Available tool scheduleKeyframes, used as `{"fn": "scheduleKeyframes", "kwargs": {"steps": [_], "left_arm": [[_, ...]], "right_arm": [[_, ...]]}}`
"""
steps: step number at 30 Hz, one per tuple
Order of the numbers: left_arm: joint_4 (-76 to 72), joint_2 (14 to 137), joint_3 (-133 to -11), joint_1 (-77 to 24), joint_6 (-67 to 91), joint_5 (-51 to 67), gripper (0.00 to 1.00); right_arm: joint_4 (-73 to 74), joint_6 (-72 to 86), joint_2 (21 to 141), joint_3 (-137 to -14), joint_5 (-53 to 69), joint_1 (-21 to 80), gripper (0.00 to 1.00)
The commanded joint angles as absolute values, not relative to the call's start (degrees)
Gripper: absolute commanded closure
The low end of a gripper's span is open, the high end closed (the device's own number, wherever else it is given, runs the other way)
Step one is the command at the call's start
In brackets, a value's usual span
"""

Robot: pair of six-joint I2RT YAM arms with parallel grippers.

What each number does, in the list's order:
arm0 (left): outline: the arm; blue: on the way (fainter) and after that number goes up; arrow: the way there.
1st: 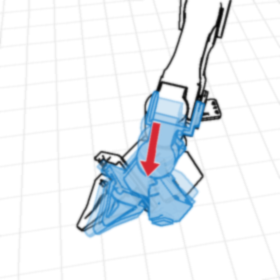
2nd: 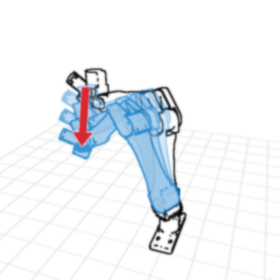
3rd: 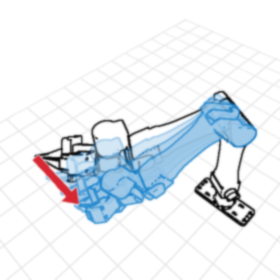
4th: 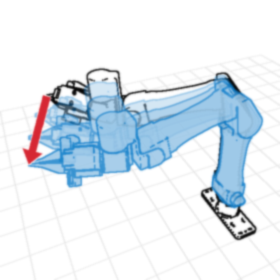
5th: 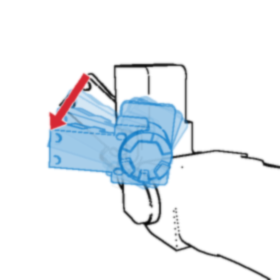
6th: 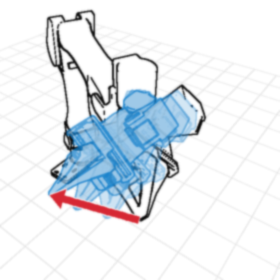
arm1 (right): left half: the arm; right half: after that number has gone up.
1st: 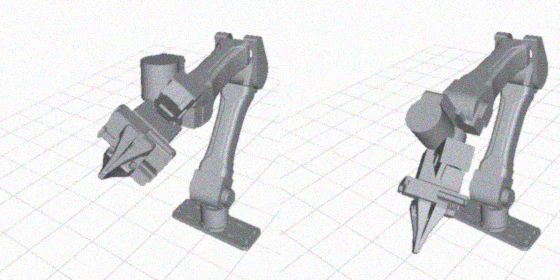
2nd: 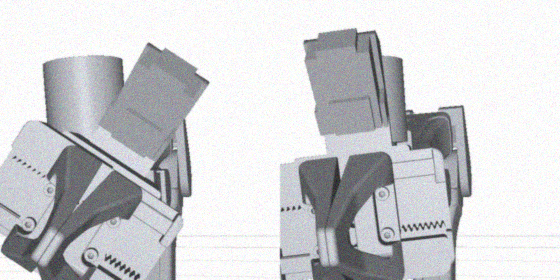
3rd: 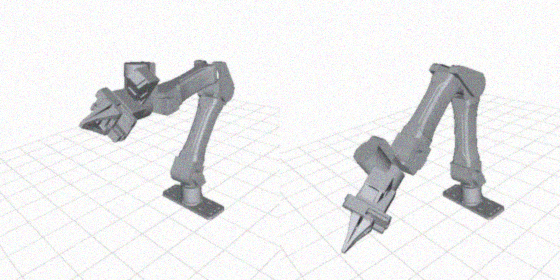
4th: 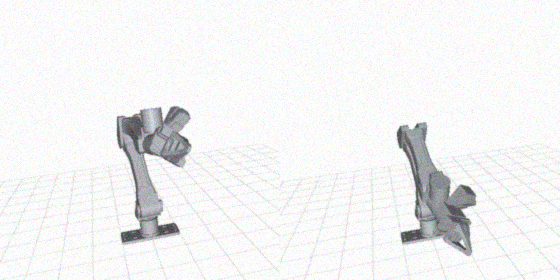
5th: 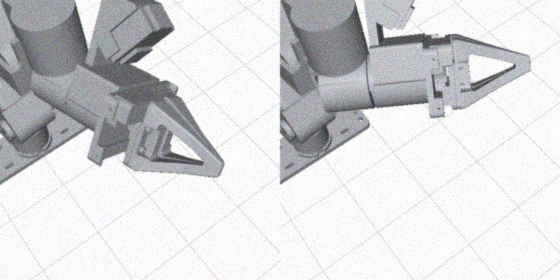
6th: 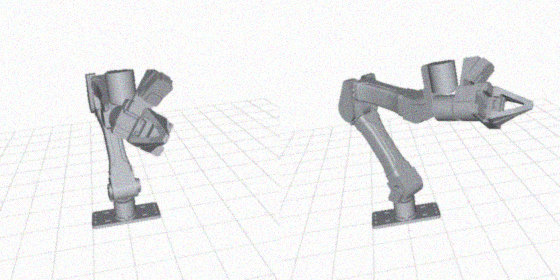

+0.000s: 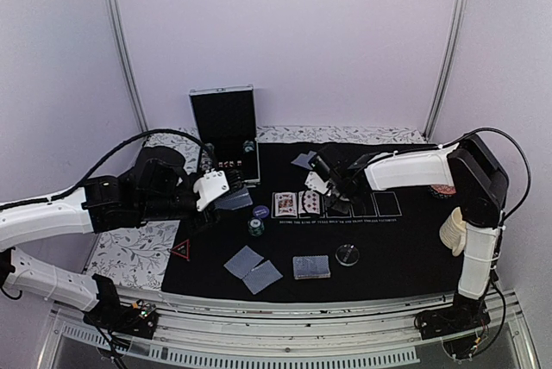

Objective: Distribute texas hold em gaming equipment
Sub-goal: Flop the poker card in the community card area.

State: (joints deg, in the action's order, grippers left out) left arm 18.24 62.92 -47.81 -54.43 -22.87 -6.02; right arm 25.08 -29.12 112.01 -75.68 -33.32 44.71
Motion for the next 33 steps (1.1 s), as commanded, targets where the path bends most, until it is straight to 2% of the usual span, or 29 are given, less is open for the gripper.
{"fn": "scheduleKeyframes", "kwargs": {"steps": [1, 7, 20, 33], "left_arm": [[17.18, 62.76, -47.05, -53.53, -22.85, -5.55, 0.54], [17.14, 62.8, -47.29, -53.28, -23.14, -5.41, 0.54], [17.74, 62.32, -47.29, -53.2, -22.87, -5.29, 0.54], [17.81, 62.5, -47.45, -53.18, -23.38, -5.3, 0.54]], "right_arm": [[27.38, -31.08, 115.24, -75.74, -24.93, 46.56, 0.98], [30.39, -28.0, 115.75, -75.74, -20.31, 46.49, 0.98], [32.78, -25.14, 115.56, -75.98, -21.12, 44.58, 0.98], [29.11, -30.21, 114.99, -74.96, -19.74, 45.89, 0.98]]}}
